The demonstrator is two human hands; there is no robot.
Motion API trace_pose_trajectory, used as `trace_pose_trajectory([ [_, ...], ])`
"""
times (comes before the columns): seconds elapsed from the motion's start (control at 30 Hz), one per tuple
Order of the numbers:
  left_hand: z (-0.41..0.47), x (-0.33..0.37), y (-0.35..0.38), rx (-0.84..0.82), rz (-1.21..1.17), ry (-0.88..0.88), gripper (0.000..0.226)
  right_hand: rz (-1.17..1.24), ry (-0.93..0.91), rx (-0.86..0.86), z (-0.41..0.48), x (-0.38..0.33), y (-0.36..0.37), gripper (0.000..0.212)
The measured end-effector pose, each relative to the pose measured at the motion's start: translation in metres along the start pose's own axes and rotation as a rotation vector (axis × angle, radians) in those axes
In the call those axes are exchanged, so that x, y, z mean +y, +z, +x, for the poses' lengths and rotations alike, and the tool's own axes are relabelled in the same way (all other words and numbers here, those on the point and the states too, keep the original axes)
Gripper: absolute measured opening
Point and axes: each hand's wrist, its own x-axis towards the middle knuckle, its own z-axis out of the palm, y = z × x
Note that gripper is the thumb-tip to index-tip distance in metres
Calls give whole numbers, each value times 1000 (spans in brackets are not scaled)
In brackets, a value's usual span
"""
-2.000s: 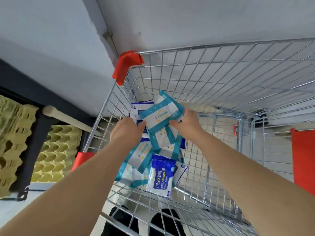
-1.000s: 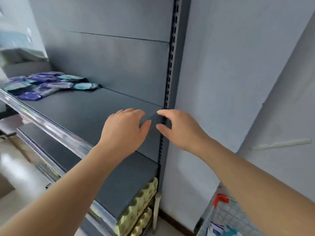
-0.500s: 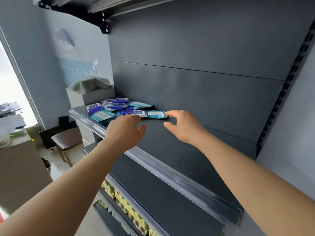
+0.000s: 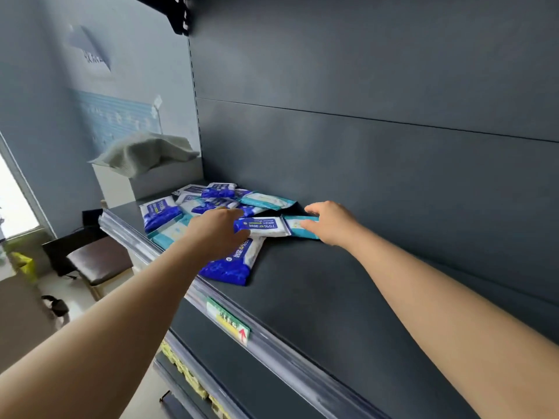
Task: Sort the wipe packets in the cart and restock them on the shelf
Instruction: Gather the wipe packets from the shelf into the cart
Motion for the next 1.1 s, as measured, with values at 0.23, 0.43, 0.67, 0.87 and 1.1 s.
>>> trace_pose_trajectory([
  [0.23,57,-29,18,-182,31,168,50,-138,161,-170,56,11,27,63],
  [0.43,81,-49,16,-95,-116,326,19,-165,389,-106,54,12,28,56],
  [0.67,89,-79,8,-139,-290,573,18,453,545,159,23,0,13,29],
  [0.87,84,-98,6,-207,-309,678,27,719,512,-10,11,-68,41,19],
  [1.1,83,-146,-11,-339,-170,636,61,408,608,3,7,-98,58,39],
])
